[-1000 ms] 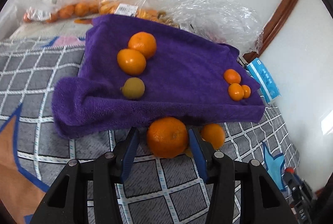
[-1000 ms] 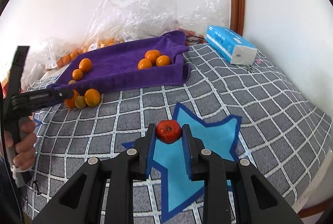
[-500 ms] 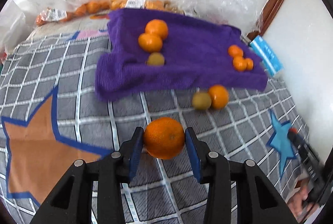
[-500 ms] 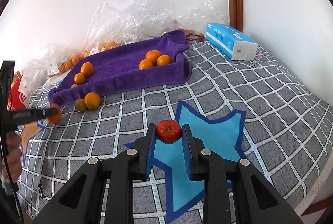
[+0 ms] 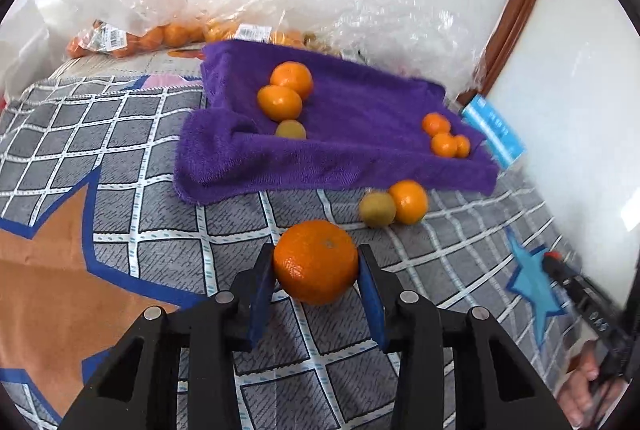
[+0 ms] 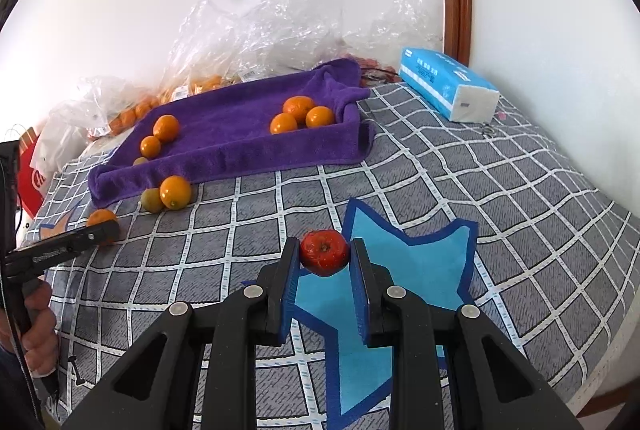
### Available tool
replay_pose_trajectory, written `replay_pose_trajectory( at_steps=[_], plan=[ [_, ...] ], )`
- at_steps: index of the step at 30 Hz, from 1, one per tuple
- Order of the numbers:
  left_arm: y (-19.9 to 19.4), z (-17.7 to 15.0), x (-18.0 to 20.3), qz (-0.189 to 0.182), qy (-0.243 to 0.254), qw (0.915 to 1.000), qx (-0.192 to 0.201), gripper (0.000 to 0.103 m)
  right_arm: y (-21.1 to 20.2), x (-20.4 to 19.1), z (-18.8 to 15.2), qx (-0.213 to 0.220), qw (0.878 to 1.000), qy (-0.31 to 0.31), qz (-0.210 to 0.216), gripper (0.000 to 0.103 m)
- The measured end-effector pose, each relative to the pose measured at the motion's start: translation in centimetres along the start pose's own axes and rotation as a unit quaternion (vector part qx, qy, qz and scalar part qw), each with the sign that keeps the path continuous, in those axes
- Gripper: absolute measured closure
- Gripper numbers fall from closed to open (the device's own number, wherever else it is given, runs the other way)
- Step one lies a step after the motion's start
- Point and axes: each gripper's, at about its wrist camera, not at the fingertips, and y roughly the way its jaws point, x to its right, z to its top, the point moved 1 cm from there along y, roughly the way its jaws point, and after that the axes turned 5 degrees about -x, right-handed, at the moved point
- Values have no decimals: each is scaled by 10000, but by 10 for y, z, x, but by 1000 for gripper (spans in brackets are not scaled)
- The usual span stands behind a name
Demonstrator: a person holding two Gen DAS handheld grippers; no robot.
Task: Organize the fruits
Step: 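Carry the red tomato over the towel with the right tool while the left tool carries its orange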
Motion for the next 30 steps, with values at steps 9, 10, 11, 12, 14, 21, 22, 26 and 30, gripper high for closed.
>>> replay_pose_trajectory(
  at_steps=[9,10,11,12,14,21,22,26,30],
  plan=[
    [-7,-2,4,-59,32,9998,206,65,-2,-5,5,-16,9999,99,57,78],
    [-7,-2,4,-62,37,9997,222,65,-2,-7,6,-14,10000,83,33,78],
    [-9,-2,4,-71,43,9997,245,65,-2,-8,6,-14,10000,73,21,78],
    [-10,-2,4,-95,42,9996,277,65,-2,-9,7,-13,10000,62,17,78],
    [-11,-3,5,-125,35,9994,309,65,-2,-11,9,-8,10000,53,28,78],
    [-16,-1,3,-200,-39,9989,411,65,-6,-22,15,55,10000,-64,19,78],
    [-16,-1,2,-219,-77,9989,408,65,-6,-23,15,65,9999,-79,14,78],
    [-20,0,-3,-313,-225,9982,468,65,-6,-29,18,56,9999,-112,-13,78],
    [-23,0,-5,-353,-274,9977,518,65,-5,-33,20,30,9999,-96,49,78]
  ],
)
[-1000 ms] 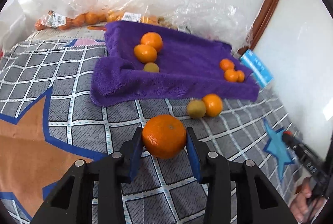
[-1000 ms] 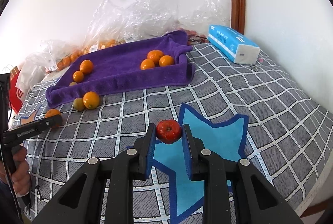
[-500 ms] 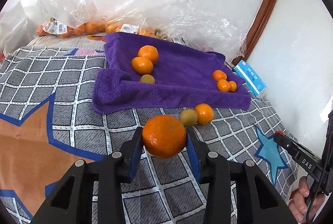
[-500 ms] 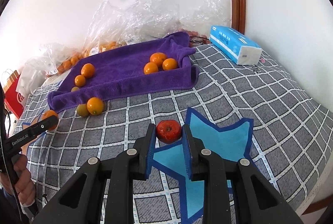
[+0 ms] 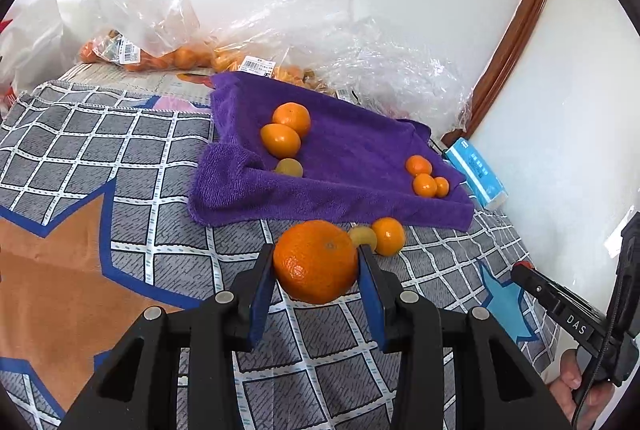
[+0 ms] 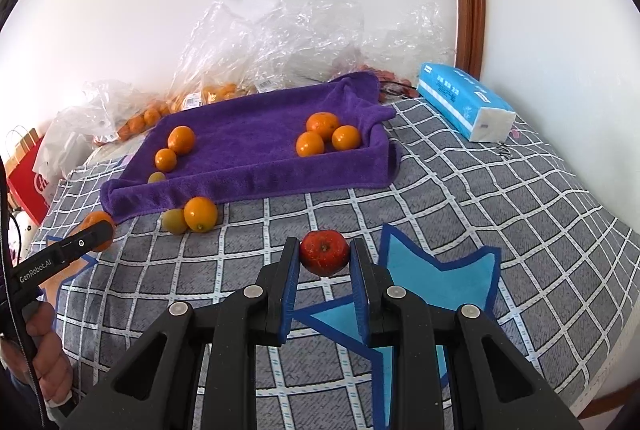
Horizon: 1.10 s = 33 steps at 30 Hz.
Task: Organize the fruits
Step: 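Carry the red tomato over the towel with the right tool while the left tool carries its orange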
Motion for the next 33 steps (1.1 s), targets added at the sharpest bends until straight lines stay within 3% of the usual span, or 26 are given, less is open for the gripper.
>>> replay_pose_trajectory(
  at_steps=[26,33],
  plan=[
    [-15,3,-11,-358,-335,9985,227,65,-8,-11,32,-42,9997,165,-154,78],
    [-21,4,-14,-296,-431,9984,225,65,-9,-14,42,-32,9997,156,-211,78]
  ],
)
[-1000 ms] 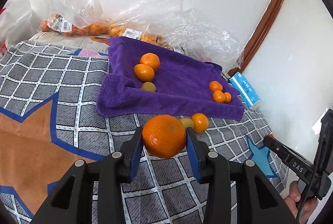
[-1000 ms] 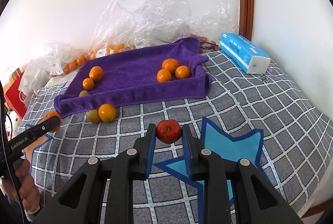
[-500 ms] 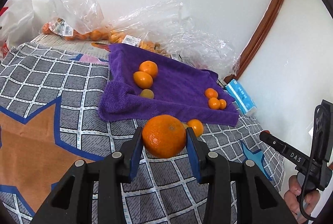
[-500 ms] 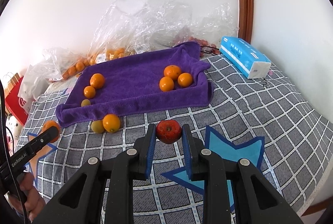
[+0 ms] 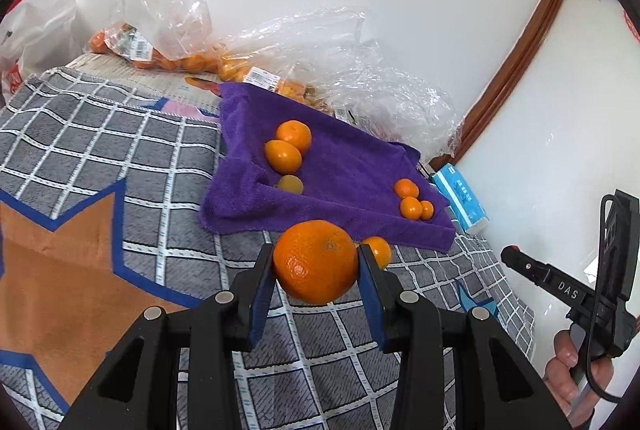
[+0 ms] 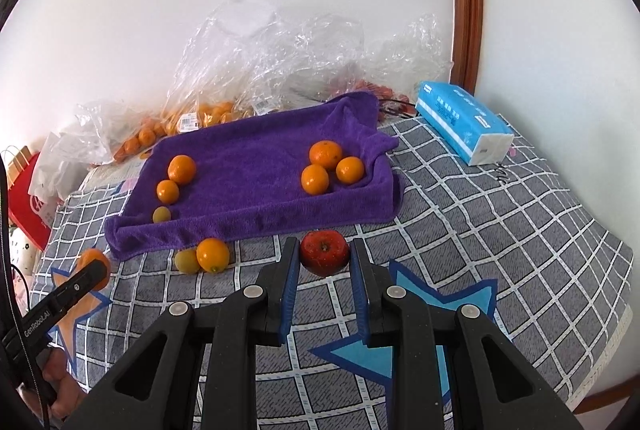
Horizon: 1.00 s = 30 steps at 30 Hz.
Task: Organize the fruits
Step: 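Carry the red tomato over the towel with the right tool while the left tool carries its orange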
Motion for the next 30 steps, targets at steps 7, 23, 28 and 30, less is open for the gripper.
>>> replay_pose_trajectory(
  at_steps=[7,23,28,30],
  plan=[
    [-16,6,-6,35,-152,9999,-27,65,4,-4,15,48,10000,-13,8,78],
    [-47,53,-12,422,-145,9984,345,65,15,-14,49,260,9994,-215,110,78],
    [-43,69,-11,447,-150,9982,376,65,19,-6,60,335,9991,-228,104,78],
    [-36,74,-10,487,-138,9982,331,65,24,-3,64,340,9991,-212,113,78]
  ],
)
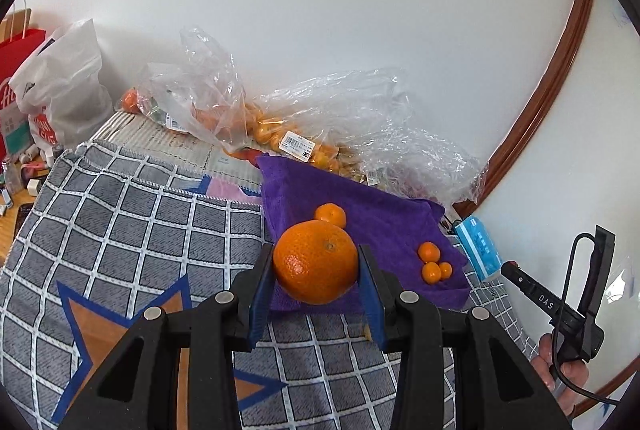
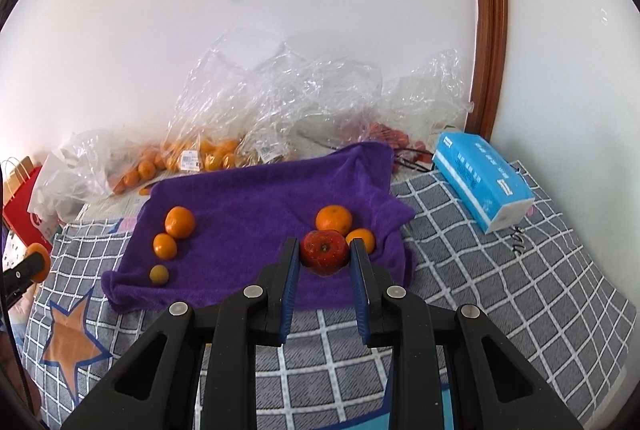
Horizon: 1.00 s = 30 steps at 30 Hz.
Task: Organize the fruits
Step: 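Carry the red tomato over the towel with the right tool while the left tool carries its orange, then lower and release the red tomato on the towel with the right tool while the left tool lowers its orange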
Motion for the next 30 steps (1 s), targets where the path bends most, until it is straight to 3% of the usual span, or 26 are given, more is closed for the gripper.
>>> replay_pose_trajectory(
  at_steps=[20,30],
  plan=[
    [91,11,33,126,219,9972,-703,65,103,25,-3,-651,9974,-7,304,78],
    [138,-1,63,131,470,9920,-1162,65,112,33,-16,-649,9967,44,491,77]
  ],
)
